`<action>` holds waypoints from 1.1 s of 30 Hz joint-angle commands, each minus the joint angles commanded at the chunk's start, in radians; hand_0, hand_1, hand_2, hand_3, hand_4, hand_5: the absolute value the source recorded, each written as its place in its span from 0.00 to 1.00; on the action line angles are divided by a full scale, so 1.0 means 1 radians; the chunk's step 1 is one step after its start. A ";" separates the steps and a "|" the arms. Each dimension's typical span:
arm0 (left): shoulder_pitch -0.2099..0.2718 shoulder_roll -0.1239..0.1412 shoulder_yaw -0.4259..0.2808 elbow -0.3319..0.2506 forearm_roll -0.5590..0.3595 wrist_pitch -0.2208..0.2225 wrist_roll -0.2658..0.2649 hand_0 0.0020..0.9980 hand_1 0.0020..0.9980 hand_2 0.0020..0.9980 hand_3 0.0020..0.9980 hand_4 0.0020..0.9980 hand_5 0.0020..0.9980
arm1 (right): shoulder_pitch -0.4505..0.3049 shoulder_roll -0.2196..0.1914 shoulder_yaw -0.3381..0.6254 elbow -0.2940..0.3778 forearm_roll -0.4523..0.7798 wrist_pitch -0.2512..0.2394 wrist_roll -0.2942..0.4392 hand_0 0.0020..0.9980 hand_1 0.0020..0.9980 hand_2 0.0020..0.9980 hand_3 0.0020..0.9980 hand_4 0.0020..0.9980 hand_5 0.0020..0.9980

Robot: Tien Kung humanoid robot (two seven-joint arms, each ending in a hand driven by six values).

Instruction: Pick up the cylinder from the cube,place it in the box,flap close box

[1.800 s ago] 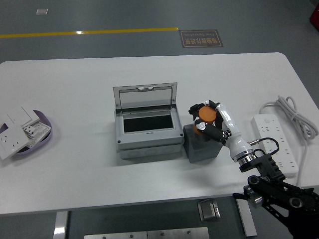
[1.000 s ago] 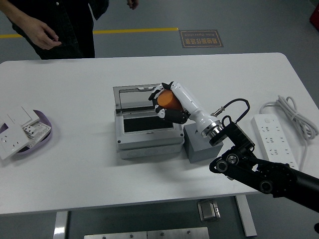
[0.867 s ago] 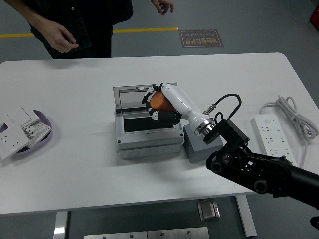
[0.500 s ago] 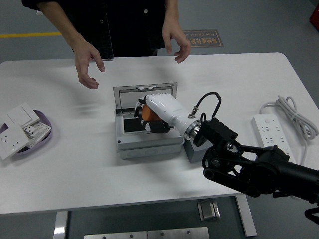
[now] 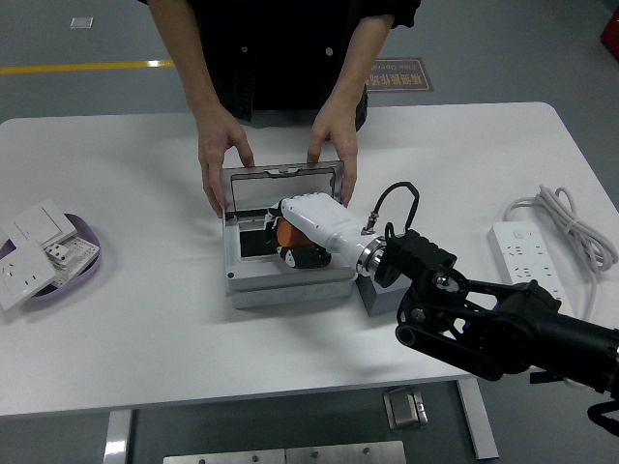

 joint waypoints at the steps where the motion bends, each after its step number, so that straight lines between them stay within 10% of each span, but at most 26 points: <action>1: 0.000 0.000 0.000 0.000 0.000 0.000 0.000 0.61 0.64 0.63 0.63 0.68 0.25 | 0.000 0.000 0.000 -0.001 -0.002 0.001 0.001 0.90 0.79 0.80 0.81 0.71 0.38; 6: 0.000 0.000 0.000 0.000 0.000 0.000 0.000 0.61 0.64 0.63 0.63 0.68 0.25 | -0.001 -0.001 0.001 -0.006 -0.012 0.002 0.005 0.90 0.79 0.80 0.81 0.71 0.38; 7: -0.001 0.000 0.000 0.000 0.000 0.000 0.000 0.61 0.64 0.63 0.63 0.68 0.25 | -0.001 -0.001 0.002 -0.007 -0.014 0.002 0.006 0.93 0.81 0.81 0.84 0.89 0.51; 13: -0.001 -0.001 0.004 0.000 -0.003 0.000 -0.002 0.61 0.63 0.63 0.63 0.68 0.25 | -0.007 -0.001 0.006 -0.009 -0.007 0.002 0.022 0.93 0.81 0.82 0.84 0.97 0.56; 33: -0.001 -0.006 0.019 -0.001 -0.019 0.001 -0.009 0.61 0.63 0.63 0.63 0.68 0.25 | -0.019 -0.133 0.090 0.221 0.418 -0.101 0.148 0.86 0.75 0.75 0.78 0.95 0.55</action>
